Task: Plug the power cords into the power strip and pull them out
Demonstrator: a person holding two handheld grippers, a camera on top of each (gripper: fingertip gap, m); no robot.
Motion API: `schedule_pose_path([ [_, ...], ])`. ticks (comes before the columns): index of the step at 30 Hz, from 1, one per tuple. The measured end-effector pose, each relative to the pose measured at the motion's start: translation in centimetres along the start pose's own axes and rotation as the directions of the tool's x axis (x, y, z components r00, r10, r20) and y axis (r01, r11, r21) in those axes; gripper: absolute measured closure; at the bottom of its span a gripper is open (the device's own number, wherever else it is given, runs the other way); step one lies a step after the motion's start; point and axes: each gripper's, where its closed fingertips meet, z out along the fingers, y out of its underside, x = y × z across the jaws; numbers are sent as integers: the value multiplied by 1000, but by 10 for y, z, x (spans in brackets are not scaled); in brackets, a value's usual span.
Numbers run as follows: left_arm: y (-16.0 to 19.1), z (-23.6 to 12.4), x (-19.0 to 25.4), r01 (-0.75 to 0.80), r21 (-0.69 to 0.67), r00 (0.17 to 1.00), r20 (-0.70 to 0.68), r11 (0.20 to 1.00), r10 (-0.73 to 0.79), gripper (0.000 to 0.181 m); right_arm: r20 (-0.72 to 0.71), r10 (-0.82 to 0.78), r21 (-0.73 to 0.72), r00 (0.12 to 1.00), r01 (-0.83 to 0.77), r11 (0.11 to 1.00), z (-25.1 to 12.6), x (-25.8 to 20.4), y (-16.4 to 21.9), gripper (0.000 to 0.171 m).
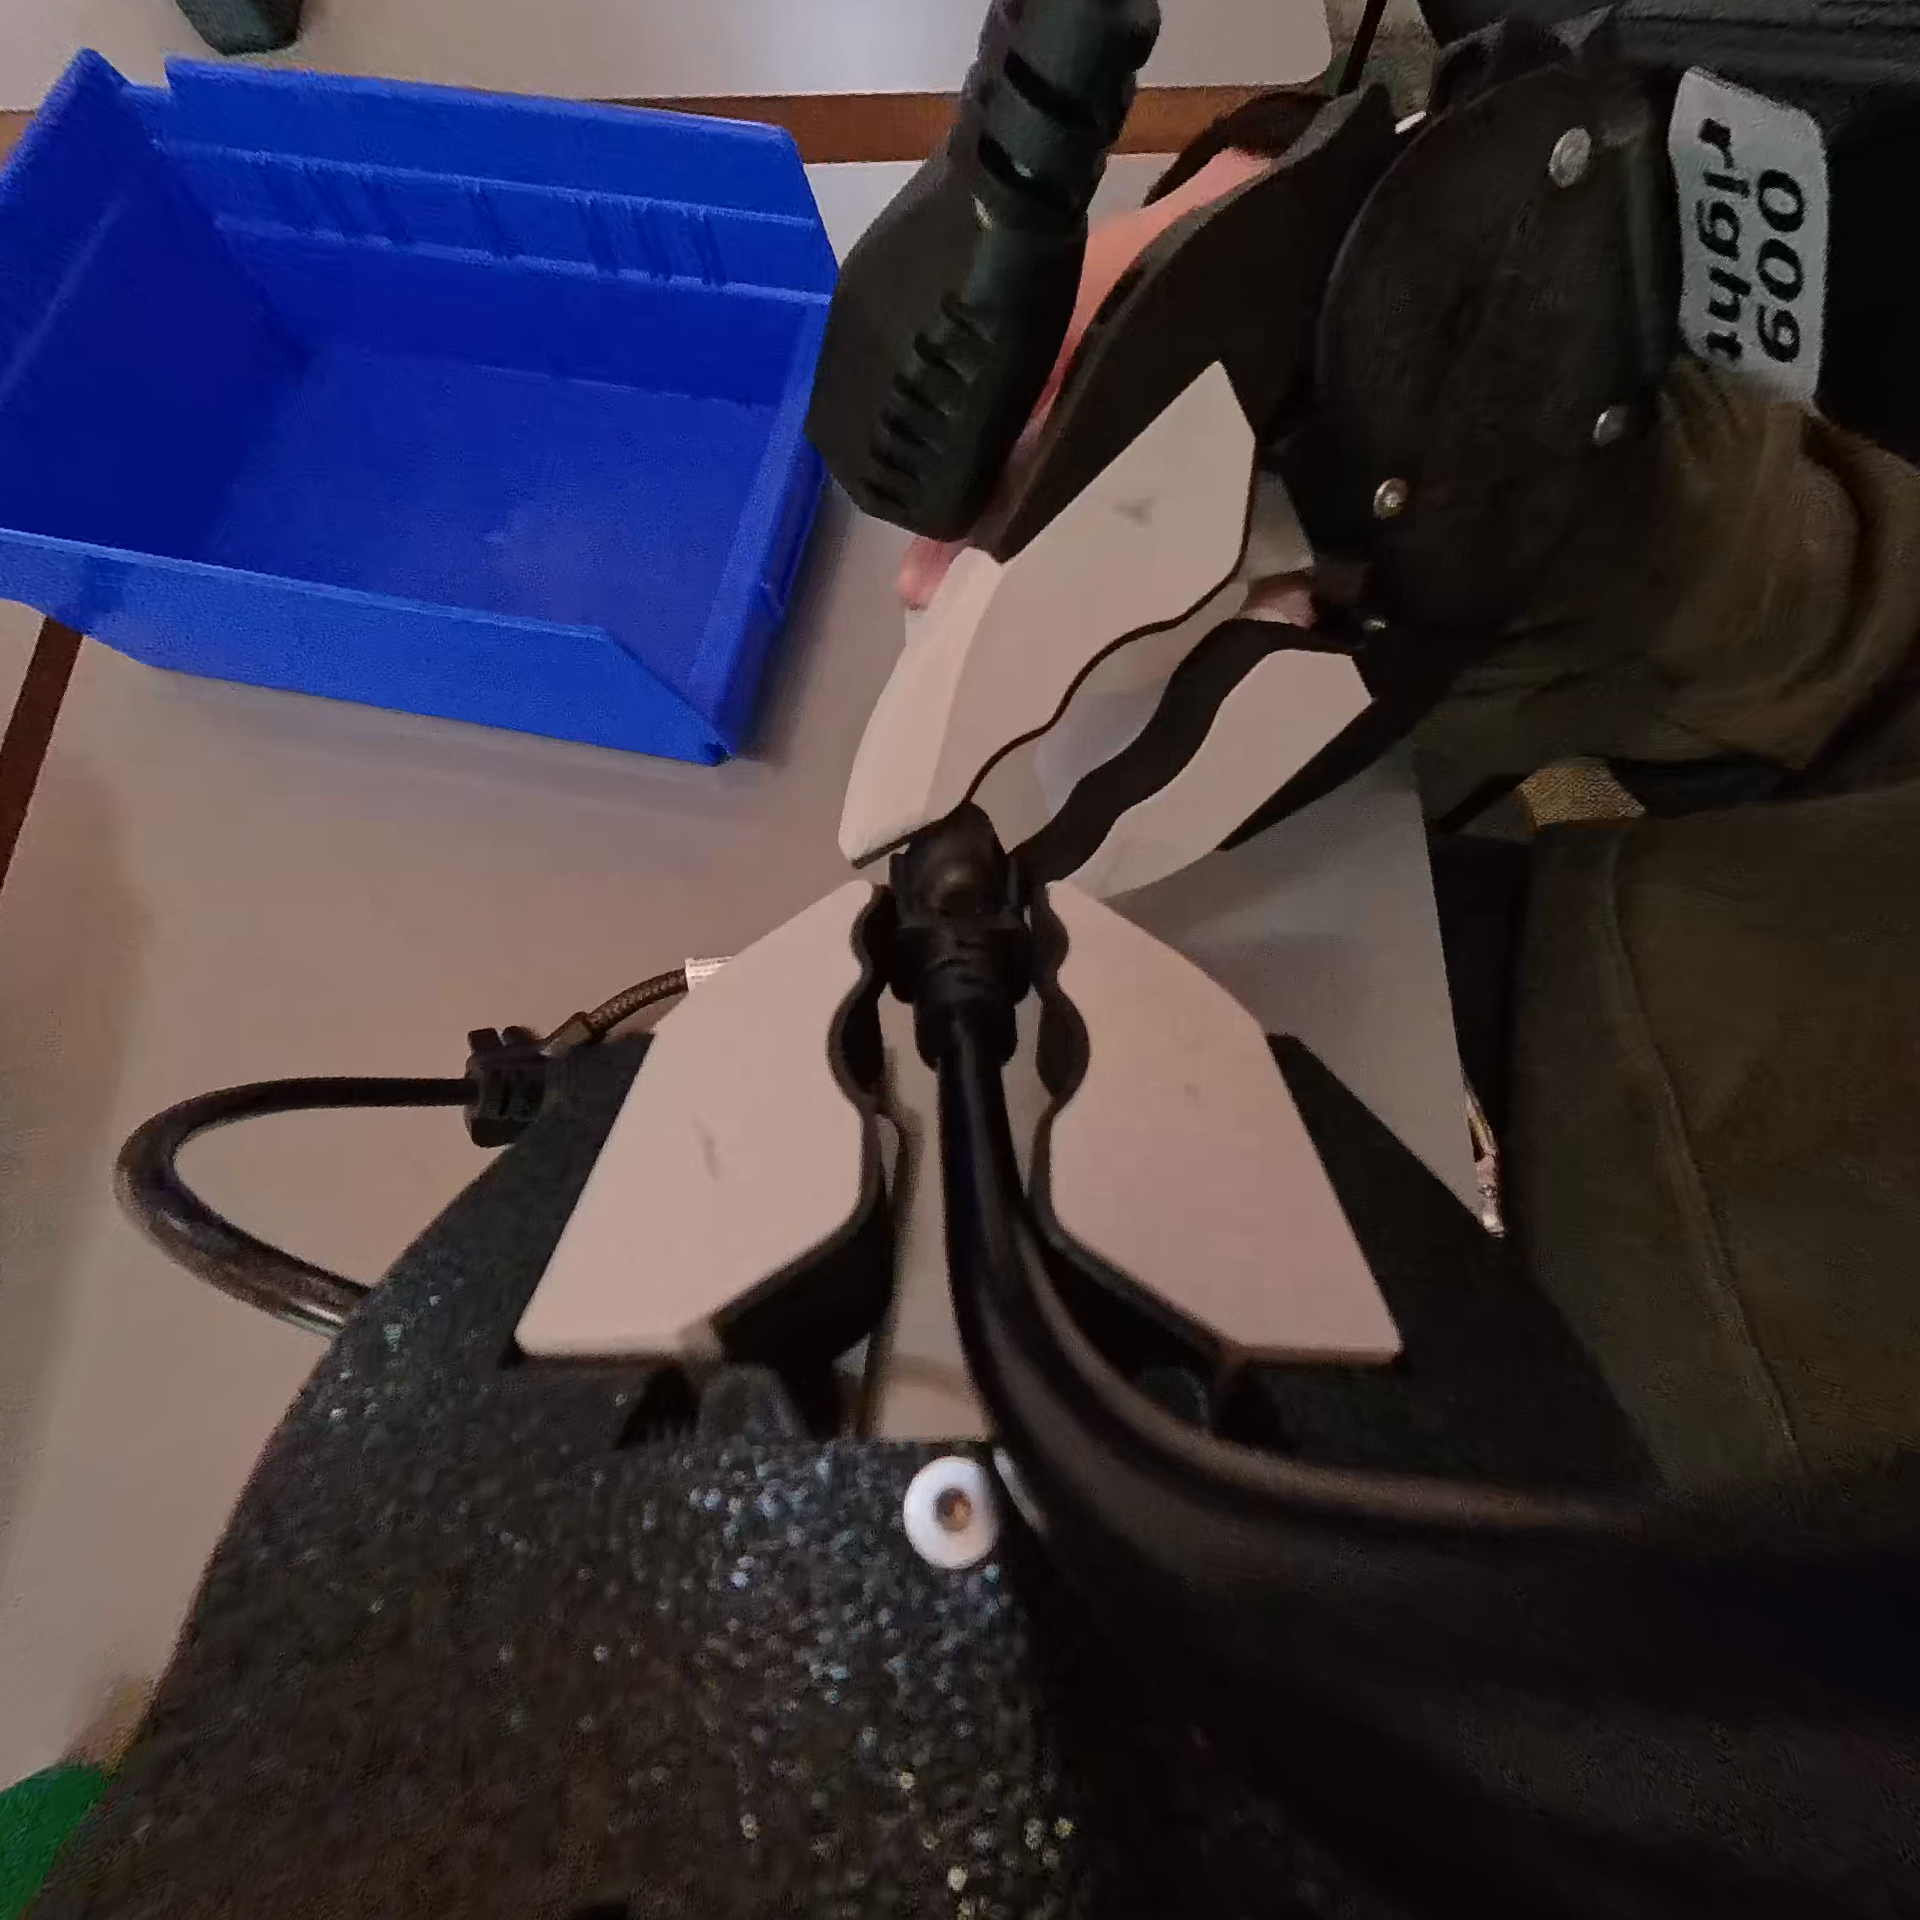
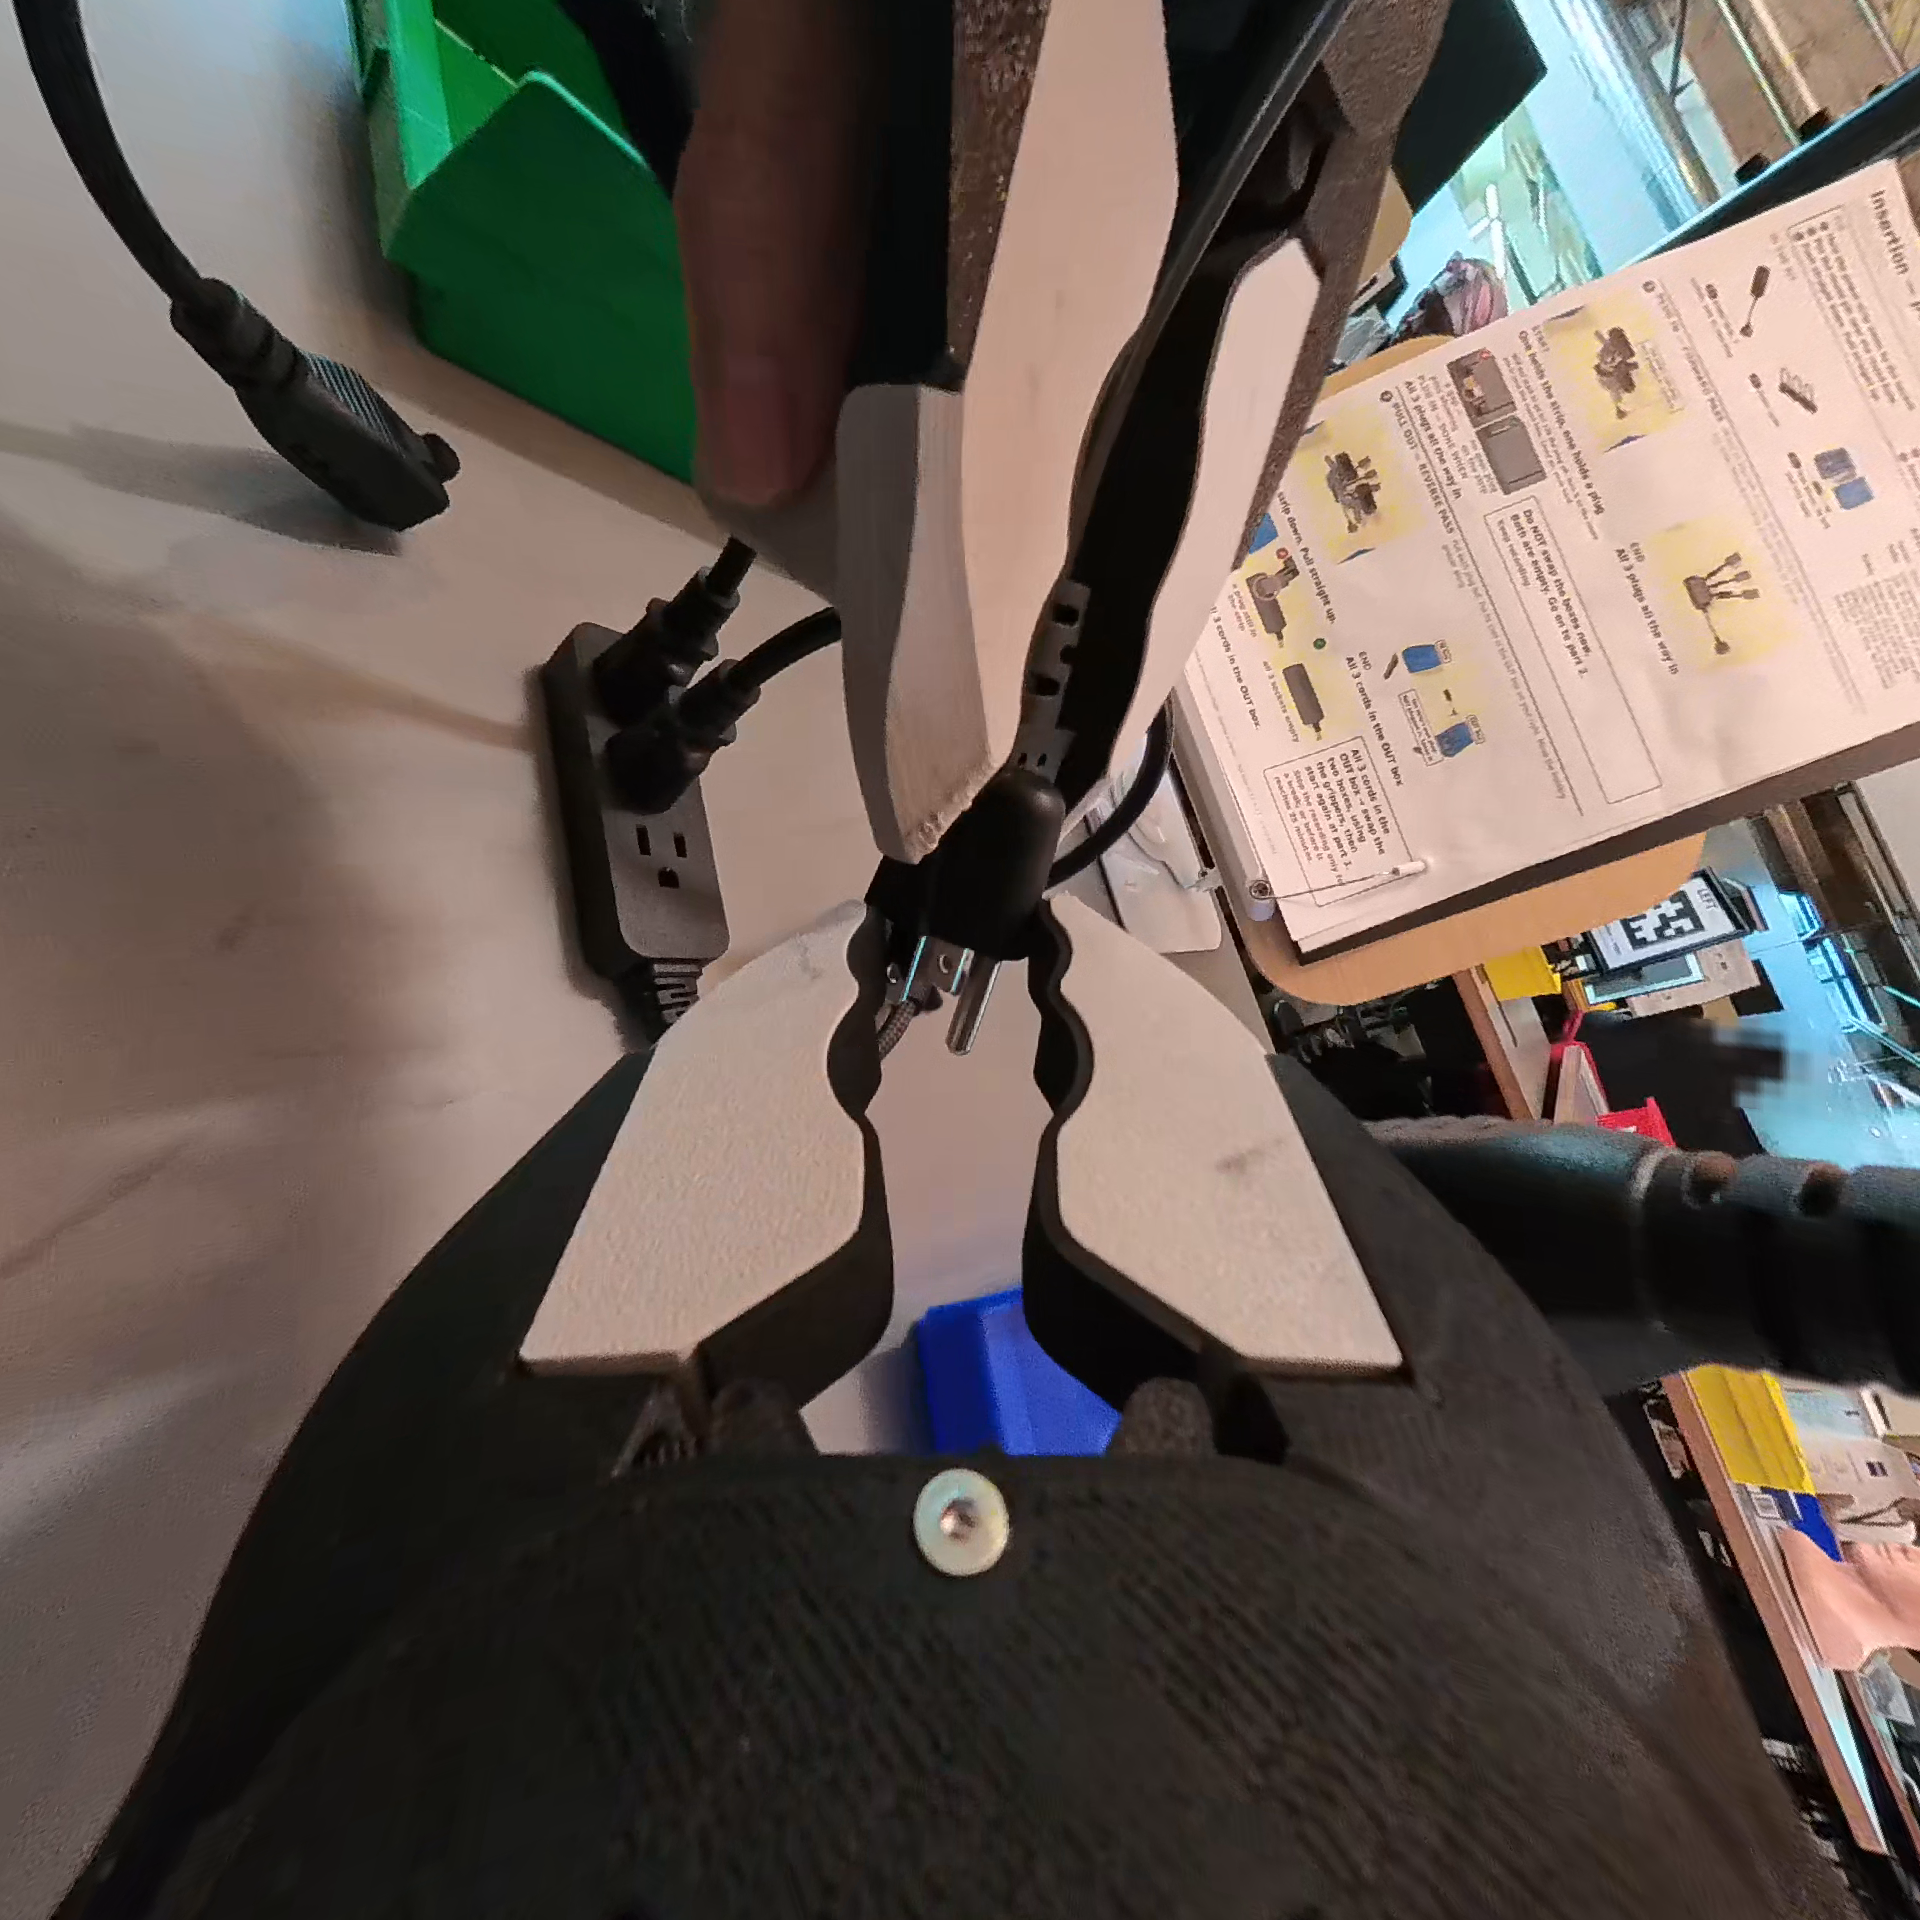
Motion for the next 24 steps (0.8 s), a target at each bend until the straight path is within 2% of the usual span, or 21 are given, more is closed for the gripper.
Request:
schedule_pose_path([
  [14,19,-2,-5,-1,-136,999,40,991,6,156,21,35,3,999,-35,999,17,-9,1,144],
  [19,34,-6,-19,-39,-220,997,59,975,53,156,32,125,54,992,-127,990,38,-14,1,145],
  [24,52,-7,-26,-84,-309,994,47,948,103,156,163,283,100,945,-302,948,54,-32,6,139],
])
